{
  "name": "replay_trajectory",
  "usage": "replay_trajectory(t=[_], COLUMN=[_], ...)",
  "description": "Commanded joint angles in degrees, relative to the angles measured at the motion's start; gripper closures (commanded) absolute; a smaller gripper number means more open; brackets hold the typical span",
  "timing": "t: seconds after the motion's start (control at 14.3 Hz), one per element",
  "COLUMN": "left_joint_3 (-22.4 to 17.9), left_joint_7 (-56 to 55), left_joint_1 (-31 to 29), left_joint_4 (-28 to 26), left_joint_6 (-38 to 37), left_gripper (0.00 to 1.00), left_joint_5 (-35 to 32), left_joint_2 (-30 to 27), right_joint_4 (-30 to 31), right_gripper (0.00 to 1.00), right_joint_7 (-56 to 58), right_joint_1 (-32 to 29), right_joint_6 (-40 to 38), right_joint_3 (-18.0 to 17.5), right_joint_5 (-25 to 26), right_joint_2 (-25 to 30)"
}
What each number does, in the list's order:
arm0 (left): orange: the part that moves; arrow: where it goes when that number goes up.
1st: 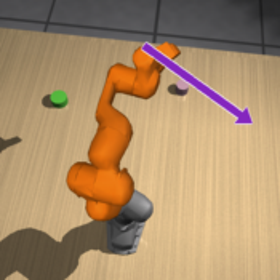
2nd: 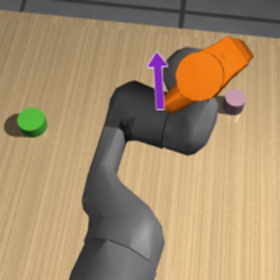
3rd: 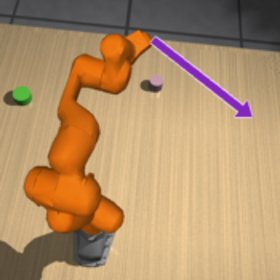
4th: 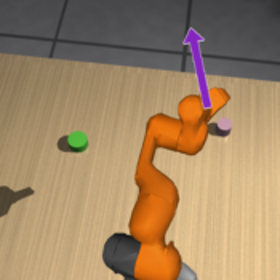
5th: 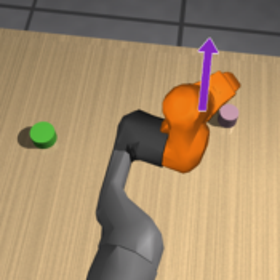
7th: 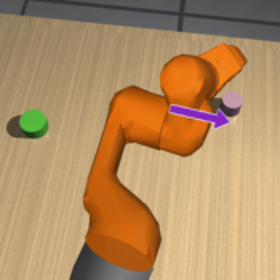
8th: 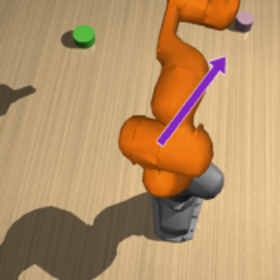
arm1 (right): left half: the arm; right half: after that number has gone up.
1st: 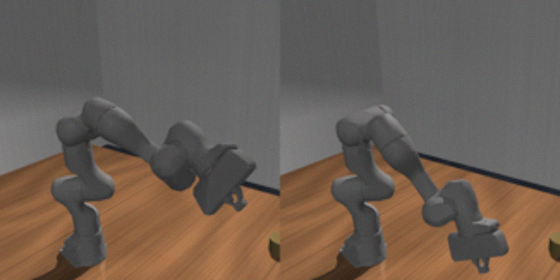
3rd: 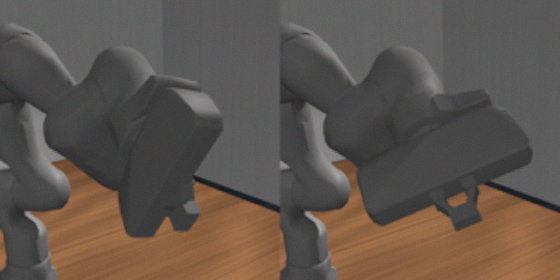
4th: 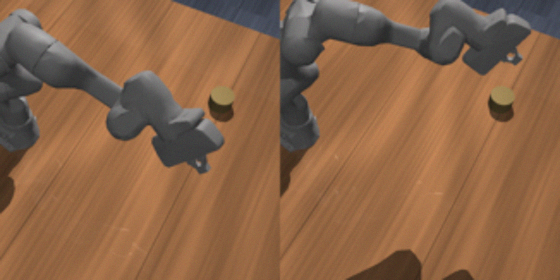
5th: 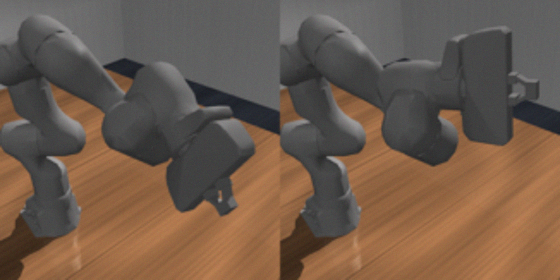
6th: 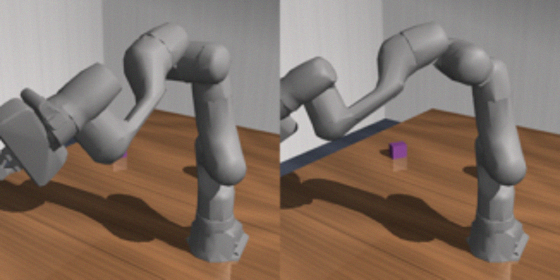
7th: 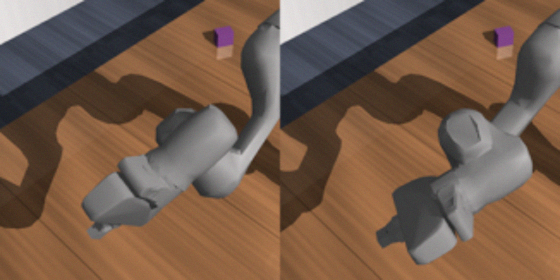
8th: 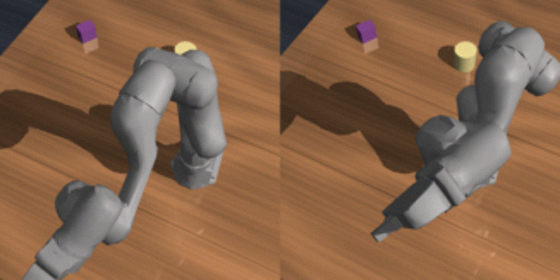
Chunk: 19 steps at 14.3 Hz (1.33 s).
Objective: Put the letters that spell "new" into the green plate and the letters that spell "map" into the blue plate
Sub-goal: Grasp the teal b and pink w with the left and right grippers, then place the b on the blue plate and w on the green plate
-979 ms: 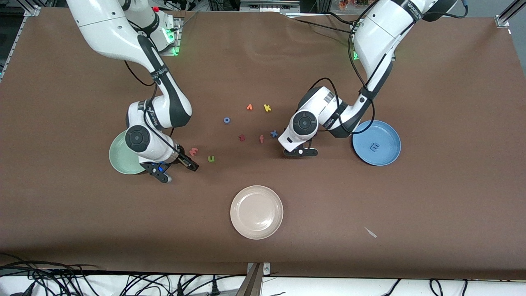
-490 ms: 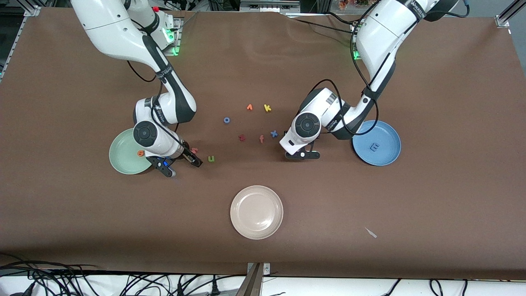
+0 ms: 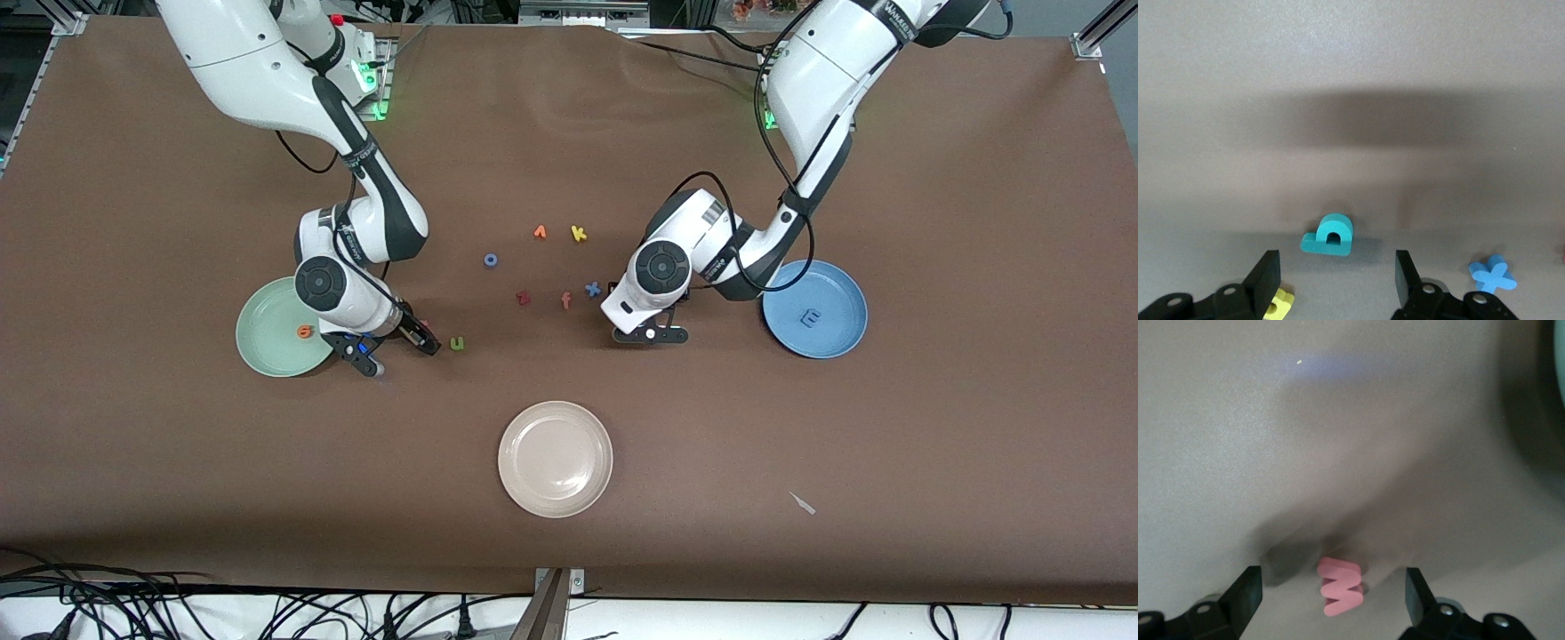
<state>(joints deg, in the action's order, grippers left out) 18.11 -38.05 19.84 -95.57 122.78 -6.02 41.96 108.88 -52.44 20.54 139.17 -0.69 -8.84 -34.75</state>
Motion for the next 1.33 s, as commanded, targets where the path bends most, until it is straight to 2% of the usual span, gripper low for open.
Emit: replay_trajectory(t=[0.0,0.14,0.28,0.35,0.42,0.49,0.56,0.63,0.77,0.84,0.98,1.12,1.26], left_joint_3=[-0.09,-0.09,-0.09,-0.09,0.00,0.00,0.00,0.00,0.00,0.08,0.08,0.08,-0.18], left_joint_7=[0.70,0.61,0.61,0.61,0.61,0.61,0.53,0.52,0.52,0.52,0.52,0.44,0.61], left_joint_1=[0.11,0.11,0.20,0.20,0.20,0.20,0.20,0.20,-0.07,-0.24,-0.51,-0.77,-0.95], left_joint_4=[-0.23,-0.23,-0.23,-0.23,-0.23,-0.41,-0.49,-0.50,-0.50,-0.41,-0.41,0.03,0.47], left_joint_6=[1.41,1.41,1.50,1.59,1.94,2.63,2.73,2.73,2.47,2.38,2.03,0.54,-5.06], left_gripper=[0.27,0.31,0.43,0.43,0.43,0.43,0.48,0.57,0.82,0.88,0.88,0.88,0.87], left_joint_5=[-4.24,-5.75,-5.84,-5.84,-5.84,-5.84,-5.84,-5.84,-5.75,-5.75,-5.75,-5.75,-5.84], left_joint_2=[0.41,0.67,0.85,0.85,1.37,1.55,1.55,1.55,1.46,1.37,1.02,-0.11,-3.18], right_joint_4=[2.39,2.39,2.39,2.39,2.31,1.78,0.91,-1.45,-6.55,-7.18,-6.75,-6.40,-5.96], right_gripper=[0.35,0.57,0.84,0.95,1.00,1.00,1.00,1.00,1.00,1.00,1.00,1.00,1.00], right_joint_7=[-0.38,-0.29,-0.29,-0.29,-0.29,0.23,0.67,1.02,2.68,4.17,11.61,20.67,26.66], right_joint_1=[0.03,0.03,0.03,0.03,0.03,0.03,-0.06,-0.23,-1.46,-1.73,-1.73,-1.73,-1.73], right_joint_6=[1.19,1.19,1.63,1.63,1.46,1.02,0.50,-3.16,-12.82,-14.96,-16.03,-20.50,-22.08], right_joint_3=[-0.27,-0.36,-1.15,-1.15,-1.15,-1.24,-1.33,-1.24,-0.98,-0.63,1.83,5.07,7.63], right_joint_5=[-1.00,-0.91,-1.00,-0.91,-1.00,-0.91,-0.91,-0.82,-0.82,-0.65,-0.47,-0.56,-0.47], right_joint_2=[1.79,1.79,1.71,1.62,1.62,1.79,2.14,2.23,2.15,2.41,4.25,5.39,6.36])
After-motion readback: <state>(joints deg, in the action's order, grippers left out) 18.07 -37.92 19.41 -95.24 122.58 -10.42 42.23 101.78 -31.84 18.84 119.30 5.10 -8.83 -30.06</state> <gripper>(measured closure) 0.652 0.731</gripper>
